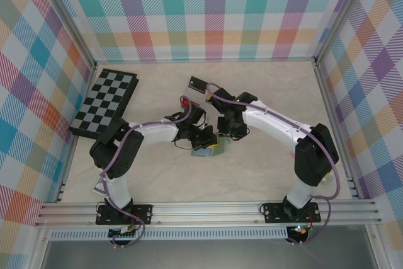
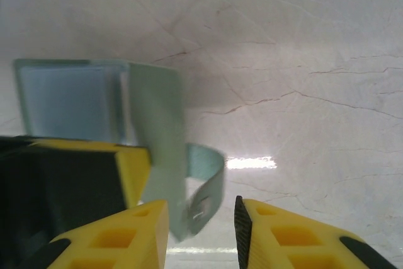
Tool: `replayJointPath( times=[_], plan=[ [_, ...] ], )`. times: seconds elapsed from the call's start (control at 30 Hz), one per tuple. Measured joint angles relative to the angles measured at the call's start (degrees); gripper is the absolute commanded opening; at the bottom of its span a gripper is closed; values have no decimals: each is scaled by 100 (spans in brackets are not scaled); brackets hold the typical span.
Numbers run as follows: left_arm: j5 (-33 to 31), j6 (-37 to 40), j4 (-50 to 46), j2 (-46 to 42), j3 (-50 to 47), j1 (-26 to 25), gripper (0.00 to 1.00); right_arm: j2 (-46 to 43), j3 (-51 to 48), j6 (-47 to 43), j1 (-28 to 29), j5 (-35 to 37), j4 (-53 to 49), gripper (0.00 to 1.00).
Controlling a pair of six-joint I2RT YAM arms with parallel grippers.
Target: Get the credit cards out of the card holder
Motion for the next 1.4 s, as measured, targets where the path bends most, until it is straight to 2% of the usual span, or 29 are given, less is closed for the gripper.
replayJointPath(
  times=[0.17,0.23,0.5,0.67,0.83,0.93,1.1,1.4],
  plan=[
    [-4,-48,17,111,66,-2,0,-63,-37,-122,-55,-446,238,10],
    [-7,-61,17,131,74,-7,0,-61,-85,-105,-76,-597,323,5],
    [-59,-63,-2,111,74,-9,0,282,-238,-94,-142,-839,542,2],
    [-221,-61,-160,-225,-28,42,0,549,-326,-94,-179,-868,629,3],
    [-411,-90,-297,-730,-297,254,27,761,-422,-90,-219,-898,761,6],
    [-492,-94,-330,-831,-459,439,39,872,-444,-92,-225,-901,780,7],
    [-592,-111,-474,-831,-575,551,45,1038,-463,-92,-225,-903,881,8],
    [-848,-11,-852,-831,-566,562,50,1174,-492,-94,-256,-925,946,9]
  ],
)
